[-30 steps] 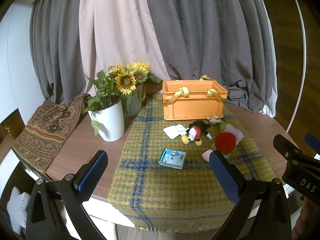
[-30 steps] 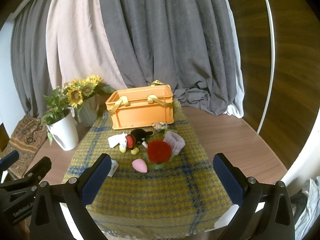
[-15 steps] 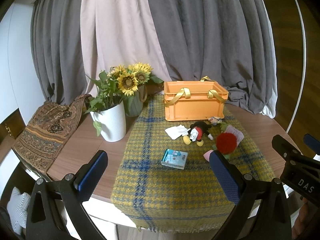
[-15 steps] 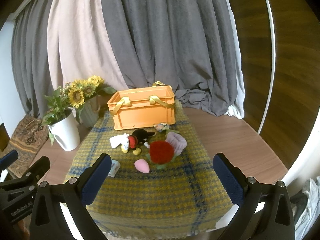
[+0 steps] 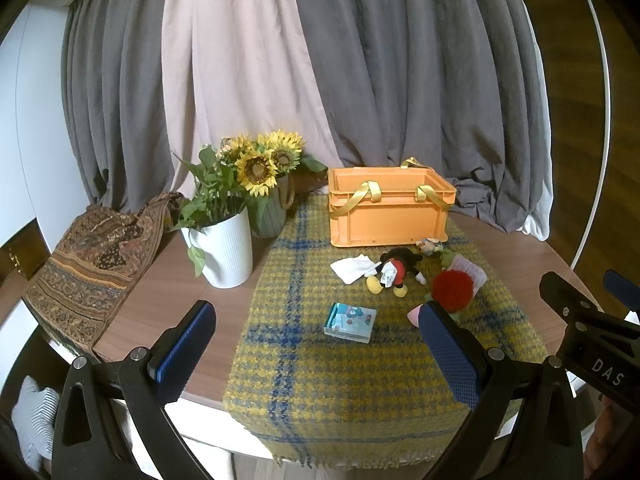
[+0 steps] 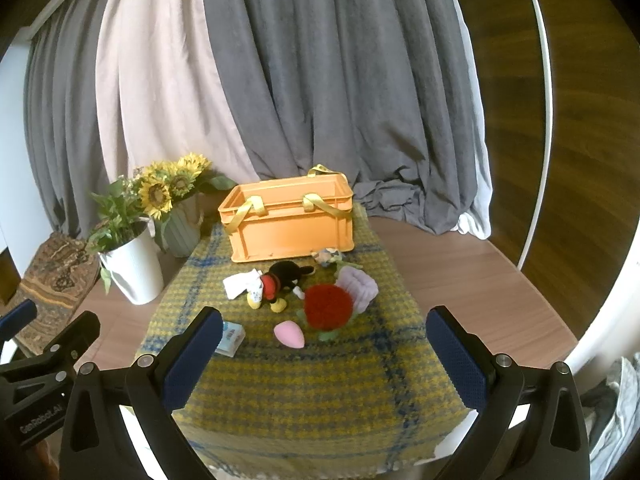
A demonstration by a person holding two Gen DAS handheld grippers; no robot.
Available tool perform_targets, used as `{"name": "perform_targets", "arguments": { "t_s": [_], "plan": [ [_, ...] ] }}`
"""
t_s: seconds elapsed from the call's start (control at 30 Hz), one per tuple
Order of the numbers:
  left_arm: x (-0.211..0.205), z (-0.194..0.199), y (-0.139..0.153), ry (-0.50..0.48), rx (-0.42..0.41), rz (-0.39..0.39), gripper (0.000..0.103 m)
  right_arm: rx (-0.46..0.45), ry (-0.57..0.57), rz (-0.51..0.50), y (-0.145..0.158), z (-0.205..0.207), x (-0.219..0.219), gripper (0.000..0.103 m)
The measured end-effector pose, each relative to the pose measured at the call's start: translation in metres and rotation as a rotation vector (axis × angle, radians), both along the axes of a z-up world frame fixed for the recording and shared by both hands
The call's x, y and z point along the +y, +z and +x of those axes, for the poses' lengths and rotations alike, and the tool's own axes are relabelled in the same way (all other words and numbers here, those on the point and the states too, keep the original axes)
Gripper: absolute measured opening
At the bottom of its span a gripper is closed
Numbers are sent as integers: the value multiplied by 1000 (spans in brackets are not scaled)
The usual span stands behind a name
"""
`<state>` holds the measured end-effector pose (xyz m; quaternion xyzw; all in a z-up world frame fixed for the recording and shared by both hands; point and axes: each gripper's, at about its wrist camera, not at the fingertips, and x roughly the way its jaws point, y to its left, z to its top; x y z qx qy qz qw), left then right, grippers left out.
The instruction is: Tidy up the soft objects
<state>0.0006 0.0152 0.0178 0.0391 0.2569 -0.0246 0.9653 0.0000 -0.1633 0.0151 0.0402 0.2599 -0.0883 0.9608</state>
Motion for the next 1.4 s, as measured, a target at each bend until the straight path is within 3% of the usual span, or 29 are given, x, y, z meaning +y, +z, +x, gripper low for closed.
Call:
{"name": "perform_targets", "arguments": {
  "t_s": [1.03,1.4],
  "plan": [
    [-7,2,-8,0,31,-4,103,10,20,9,-2,5,3,103],
    [-12,17,-33,46,65,18,103,55,123,37,-33,28,-11,103]
  ]
}}
